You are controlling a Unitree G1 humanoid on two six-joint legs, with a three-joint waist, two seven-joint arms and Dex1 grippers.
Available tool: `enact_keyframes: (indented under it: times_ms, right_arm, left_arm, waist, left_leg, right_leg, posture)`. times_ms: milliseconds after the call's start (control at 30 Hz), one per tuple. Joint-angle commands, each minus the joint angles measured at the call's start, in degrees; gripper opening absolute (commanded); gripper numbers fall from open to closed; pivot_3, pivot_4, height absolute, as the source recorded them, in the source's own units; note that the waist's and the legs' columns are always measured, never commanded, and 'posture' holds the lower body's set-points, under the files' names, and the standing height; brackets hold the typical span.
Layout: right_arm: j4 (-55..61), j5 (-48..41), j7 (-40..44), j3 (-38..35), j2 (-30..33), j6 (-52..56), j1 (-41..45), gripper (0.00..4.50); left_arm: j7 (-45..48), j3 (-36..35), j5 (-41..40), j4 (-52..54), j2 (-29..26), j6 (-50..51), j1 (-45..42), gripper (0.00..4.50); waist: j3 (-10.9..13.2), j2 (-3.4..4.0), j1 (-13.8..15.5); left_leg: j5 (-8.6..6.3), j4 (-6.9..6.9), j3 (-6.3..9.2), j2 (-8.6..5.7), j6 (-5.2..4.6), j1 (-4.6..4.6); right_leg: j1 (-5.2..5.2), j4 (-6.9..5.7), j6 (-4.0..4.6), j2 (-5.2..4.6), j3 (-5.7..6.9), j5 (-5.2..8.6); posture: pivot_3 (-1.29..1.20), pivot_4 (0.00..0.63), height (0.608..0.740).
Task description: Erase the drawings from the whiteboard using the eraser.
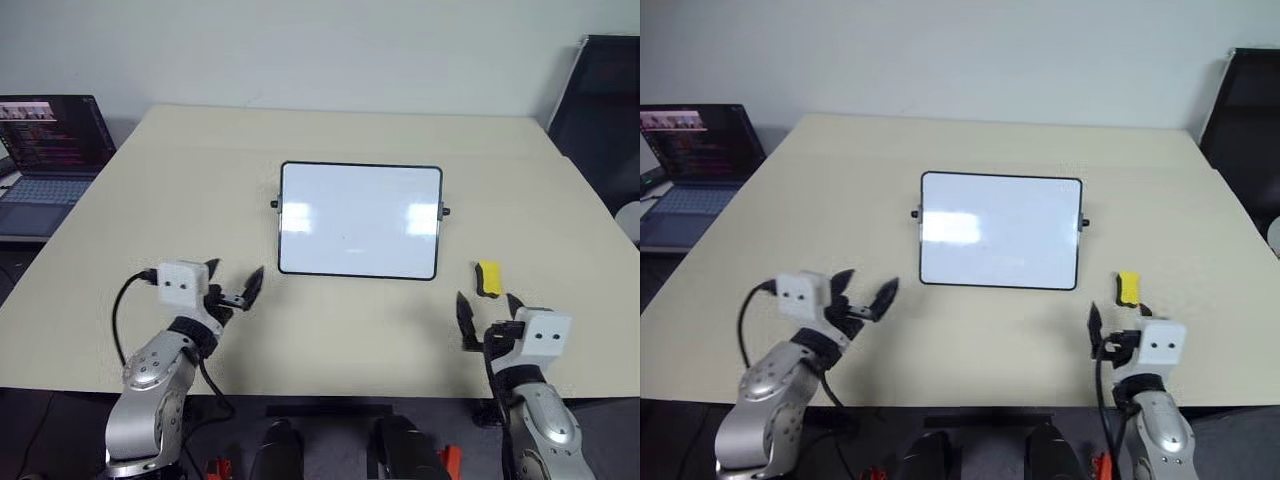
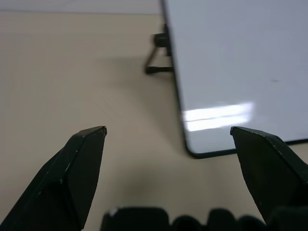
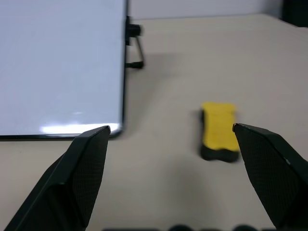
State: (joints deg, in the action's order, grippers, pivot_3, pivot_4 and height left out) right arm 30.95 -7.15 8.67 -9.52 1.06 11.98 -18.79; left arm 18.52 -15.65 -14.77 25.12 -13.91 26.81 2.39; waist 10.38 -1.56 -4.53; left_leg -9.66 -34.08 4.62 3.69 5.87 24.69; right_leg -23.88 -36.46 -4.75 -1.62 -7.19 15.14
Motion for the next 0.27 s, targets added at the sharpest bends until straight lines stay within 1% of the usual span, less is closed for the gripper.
enact_keyframes:
  times_ms: [33, 133, 167, 267]
  right_arm:
    - [-0.04, -3.46, -0.29, -3.11, 0.51, -2.62, 2.47, 4.47]
    - [-0.45, -4.27, 0.25, -3.72, 1.38, -2.54, 2.45, 4.47]
    - [-0.08, -3.99, 0.06, -3.44, 1.47, -2.37, 1.84, 4.47]
    - [0.83, -4.04, -0.52, -3.51, 2.02, -0.93, 0.95, 4.47]
  left_arm:
    - [-1.66, 1.47, 0.68, 0.72, 0.33, -1.46, -0.32, 4.5]
    - [-1.07, 3.93, 0.98, -0.3, 0.12, -1.77, -0.28, 4.5]
    - [-0.7, 4.42, 0.98, -0.81, -0.16, -1.99, -0.21, 4.5]
    - [-0.81, 4.71, 0.31, -3.2, -0.28, -1.99, -2.44, 4.5]
  waist:
    - [0.01, 0.03, -0.22]
    - [-0.05, -0.07, -0.24]
    - [-0.06, -0.08, -0.25]
    - [-0.09, -0.07, -0.2]
  left_leg:
    - [0.0, 0.01, -0.08, 0.01, 0.0, 0.0]
    - [0.01, 0.01, -0.22, -0.01, -0.01, 0.02]
    - [0.01, 0.01, -0.24, -0.02, -0.02, 0.0]
    - [0.01, 0.02, -0.25, -0.01, -0.02, 0.0]
  right_leg:
    - [0.12, 0.33, 0.02, -0.05, 0.0, -0.01]
    - [0.38, 0.71, 0.2, -0.21, 0.01, -0.12]
    - [0.23, 0.82, 0.2, -0.23, 0.01, -0.12]
    - [0.22, 0.88, 0.22, -0.23, 0.02, -0.14]
  posture:
    - [0.0, 0.15, 0.74]
    - [0.0, 0.15, 0.74]
    - [0.0, 0.15, 0.74]
    - [0.0, 0.15, 0.74]
